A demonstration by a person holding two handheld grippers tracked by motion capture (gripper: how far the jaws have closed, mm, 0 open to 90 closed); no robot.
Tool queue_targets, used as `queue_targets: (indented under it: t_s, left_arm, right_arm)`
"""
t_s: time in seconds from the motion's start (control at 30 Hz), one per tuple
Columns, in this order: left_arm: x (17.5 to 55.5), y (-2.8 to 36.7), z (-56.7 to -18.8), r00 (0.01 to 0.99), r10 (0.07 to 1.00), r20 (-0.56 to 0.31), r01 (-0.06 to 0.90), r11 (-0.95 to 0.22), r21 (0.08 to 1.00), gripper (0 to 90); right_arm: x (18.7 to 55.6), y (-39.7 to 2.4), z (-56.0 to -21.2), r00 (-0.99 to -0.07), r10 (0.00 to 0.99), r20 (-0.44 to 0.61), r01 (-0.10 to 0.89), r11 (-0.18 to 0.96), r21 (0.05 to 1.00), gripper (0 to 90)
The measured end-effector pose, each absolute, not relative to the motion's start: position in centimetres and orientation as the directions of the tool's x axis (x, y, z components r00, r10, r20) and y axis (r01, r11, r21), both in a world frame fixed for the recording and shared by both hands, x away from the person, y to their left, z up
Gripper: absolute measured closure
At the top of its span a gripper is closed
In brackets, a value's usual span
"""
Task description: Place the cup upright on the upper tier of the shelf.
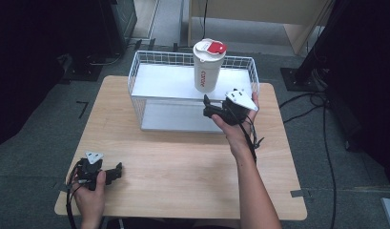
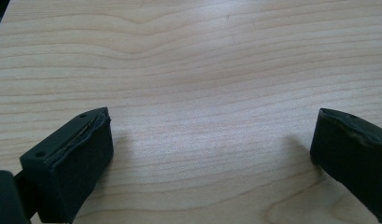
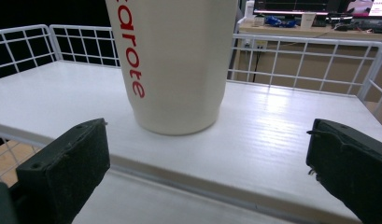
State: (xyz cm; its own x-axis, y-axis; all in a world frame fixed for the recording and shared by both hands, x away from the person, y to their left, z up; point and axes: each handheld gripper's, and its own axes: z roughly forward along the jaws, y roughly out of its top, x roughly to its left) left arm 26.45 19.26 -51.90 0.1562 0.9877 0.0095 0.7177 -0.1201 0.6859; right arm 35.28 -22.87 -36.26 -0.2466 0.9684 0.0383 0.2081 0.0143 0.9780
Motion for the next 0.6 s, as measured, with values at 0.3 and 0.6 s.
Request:
queue_targets:
  t_s: [0.3, 0.6]
  left_arm:
    - [26.5, 19.3, -51.9, 0.155, 0.988, 0.009, 0.717, -0.119, 0.686, 0.0]
    - [26.4, 19.3, -51.9, 0.156, 0.988, 0.010, 0.718, -0.120, 0.686, 0.0]
  right_arm:
    - [32.7, -24.0, -37.8, -0.237, 0.971, 0.025, 0.196, 0.023, 0.980, 0.0]
    - [30.1, -26.0, -39.6, -0.200, 0.979, 0.038, 0.202, 0.003, 0.979, 0.0]
